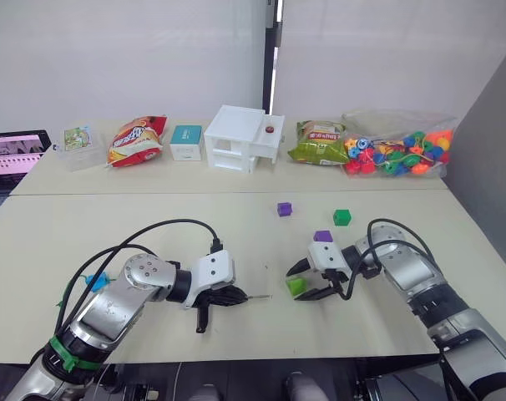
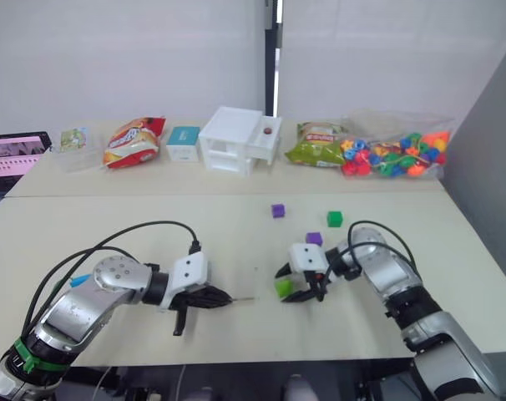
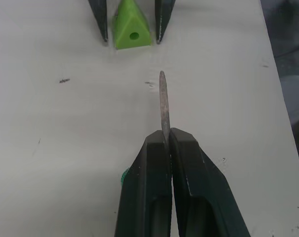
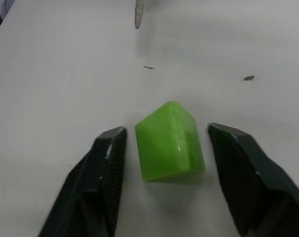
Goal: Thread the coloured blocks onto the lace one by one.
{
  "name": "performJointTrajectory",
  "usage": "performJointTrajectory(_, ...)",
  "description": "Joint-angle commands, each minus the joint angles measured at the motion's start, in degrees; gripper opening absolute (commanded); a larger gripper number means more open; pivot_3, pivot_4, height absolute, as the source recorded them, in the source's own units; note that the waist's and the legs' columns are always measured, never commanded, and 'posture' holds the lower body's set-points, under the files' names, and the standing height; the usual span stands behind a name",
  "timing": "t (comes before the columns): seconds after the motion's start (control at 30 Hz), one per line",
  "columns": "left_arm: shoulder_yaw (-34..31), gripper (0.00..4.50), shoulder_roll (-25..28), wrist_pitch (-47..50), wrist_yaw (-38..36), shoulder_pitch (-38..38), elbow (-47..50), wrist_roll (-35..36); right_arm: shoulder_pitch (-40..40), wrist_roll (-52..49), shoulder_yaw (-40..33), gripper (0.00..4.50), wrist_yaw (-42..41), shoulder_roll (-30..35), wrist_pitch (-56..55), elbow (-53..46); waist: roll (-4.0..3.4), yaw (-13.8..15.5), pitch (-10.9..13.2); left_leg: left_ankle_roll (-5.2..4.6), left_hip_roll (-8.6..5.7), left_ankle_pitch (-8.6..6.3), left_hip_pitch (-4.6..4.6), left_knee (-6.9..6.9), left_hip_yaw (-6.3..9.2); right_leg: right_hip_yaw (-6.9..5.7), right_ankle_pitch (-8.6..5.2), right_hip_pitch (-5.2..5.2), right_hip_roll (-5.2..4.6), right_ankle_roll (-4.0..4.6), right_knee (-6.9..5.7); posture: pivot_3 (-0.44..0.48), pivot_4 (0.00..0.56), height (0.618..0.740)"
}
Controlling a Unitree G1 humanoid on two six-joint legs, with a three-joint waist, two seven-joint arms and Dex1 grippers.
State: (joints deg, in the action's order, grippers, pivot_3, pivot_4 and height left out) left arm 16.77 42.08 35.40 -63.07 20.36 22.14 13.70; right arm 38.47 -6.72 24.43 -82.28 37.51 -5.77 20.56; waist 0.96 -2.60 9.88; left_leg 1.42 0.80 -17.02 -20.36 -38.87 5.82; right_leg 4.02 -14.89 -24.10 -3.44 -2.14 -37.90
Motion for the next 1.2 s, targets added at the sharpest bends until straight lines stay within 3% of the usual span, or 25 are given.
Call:
performJointTrajectory(0.03,-1.5,0.0,0.6,0.7,0.4,0.8,2.5,1.4,0.2,1.7,-1.2,1.32,0.6,-0.4,-1.7,0.9,0.0,-0.1,0.0,0.0,0.0,0.0,0.02,0.0,0.0,0.01,0.0,0.0,0.0,0.0,-0.03,0.0,0.15,0.74)
performJointTrajectory(0.17,-0.9,0.0,0.1,2.2,1.3,2.4,2.3,1.4,-1.3,1.8,-2.3,1.18,2.4,-0.7,1.2,-2.1,0.0,0.0,0.0,0.02,0.0,0.01,0.1,-0.02,0.01,0.02,0.0,0.07,0.02,0.0,-0.07,0.0,0.15,0.74)
performJointTrajectory(0.37,1.1,0.0,-2.2,7.0,5.2,5.8,2.1,0.3,-8.5,4.4,-2.0,1.18,9.0,-0.7,13.8,-16.9,0.01,-0.3,0.0,0.02,0.0,0.01,0.1,-0.03,0.02,0.03,0.0,0.06,0.04,0.01,-0.14,0.0,0.15,0.74)
performJointTrajectory(0.53,3.2,0.0,-2.0,7.9,5.7,6.4,2.1,-0.4,-12.0,7.3,-1.1,1.18,13.9,-1.4,19.4,-22.9,0.05,-0.7,-0.1,0.02,0.01,0.01,0.13,0.0,0.04,0.04,0.0,0.05,0.08,0.01,-0.16,0.0,0.15,0.74)
performJointTrajectory(0.87,6.1,0.0,-3.1,6.2,6.2,8.8,-1.0,-1.9,-14.0,7.1,-0.6,1.18,15.5,-1.9,22.8,-27.7,0.07,-1.3,-0.1,0.02,0.02,0.01,0.16,-0.01,0.05,0.03,0.0,0.08,0.1,0.01,-0.16,0.0,0.15,0.74)
performJointTrajectory(1.2,6.9,0.0,-3.6,5.1,5.8,8.6,-1.5,-2.6,-16.4,3.8,-3.9,1.18,14.8,-3.5,14.1,-21.4,0.08,-1.3,-0.1,0.02,0.01,0.01,0.15,0.0,0.06,0.03,0.0,0.09,0.08,0.01,-0.14,0.0,0.15,0.74)
